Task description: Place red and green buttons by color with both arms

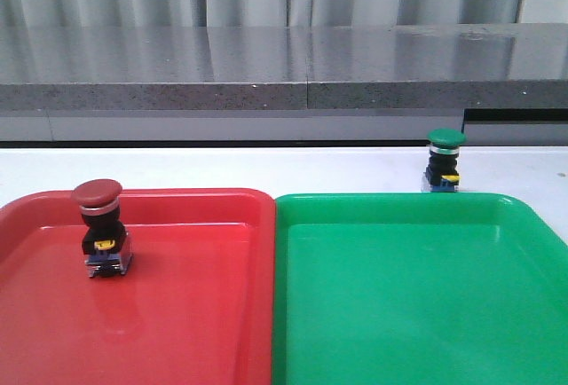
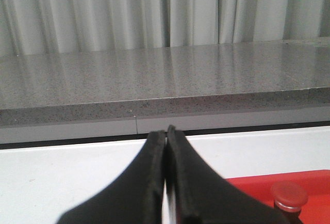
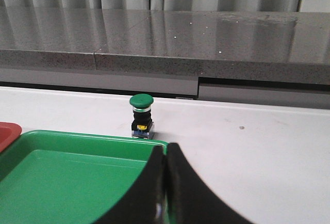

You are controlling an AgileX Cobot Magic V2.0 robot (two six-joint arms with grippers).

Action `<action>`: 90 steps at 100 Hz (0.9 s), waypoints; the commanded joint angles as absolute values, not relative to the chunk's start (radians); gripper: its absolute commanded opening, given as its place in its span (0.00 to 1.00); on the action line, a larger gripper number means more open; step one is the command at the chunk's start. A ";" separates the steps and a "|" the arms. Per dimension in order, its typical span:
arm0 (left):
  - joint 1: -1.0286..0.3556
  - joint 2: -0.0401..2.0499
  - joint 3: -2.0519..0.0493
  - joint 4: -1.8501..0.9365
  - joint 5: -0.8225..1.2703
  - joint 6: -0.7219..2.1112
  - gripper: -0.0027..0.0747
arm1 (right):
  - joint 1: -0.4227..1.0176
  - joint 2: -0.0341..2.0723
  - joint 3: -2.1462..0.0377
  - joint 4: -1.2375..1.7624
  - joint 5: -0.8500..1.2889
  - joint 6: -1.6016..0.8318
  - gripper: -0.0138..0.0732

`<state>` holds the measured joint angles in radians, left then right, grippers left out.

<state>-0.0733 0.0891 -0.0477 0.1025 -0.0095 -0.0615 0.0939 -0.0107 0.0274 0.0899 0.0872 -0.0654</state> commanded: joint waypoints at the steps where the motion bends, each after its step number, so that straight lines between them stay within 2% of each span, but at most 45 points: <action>1: -0.069 0.051 -0.038 0.092 -0.096 -0.065 0.01 | 0.090 -0.029 0.013 0.082 0.009 -0.068 0.03; 26: -0.069 -0.038 0.042 0.097 -0.093 -0.072 0.01 | 0.090 -0.029 0.013 0.082 0.009 -0.068 0.03; 90: -0.069 -0.037 0.043 0.114 -0.073 -0.072 0.01 | 0.090 -0.029 0.013 0.082 0.008 -0.068 0.03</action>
<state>-0.0714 -0.0065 0.0019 0.1147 0.0000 -0.0615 0.0939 -0.0107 0.0274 0.0899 0.0872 -0.0654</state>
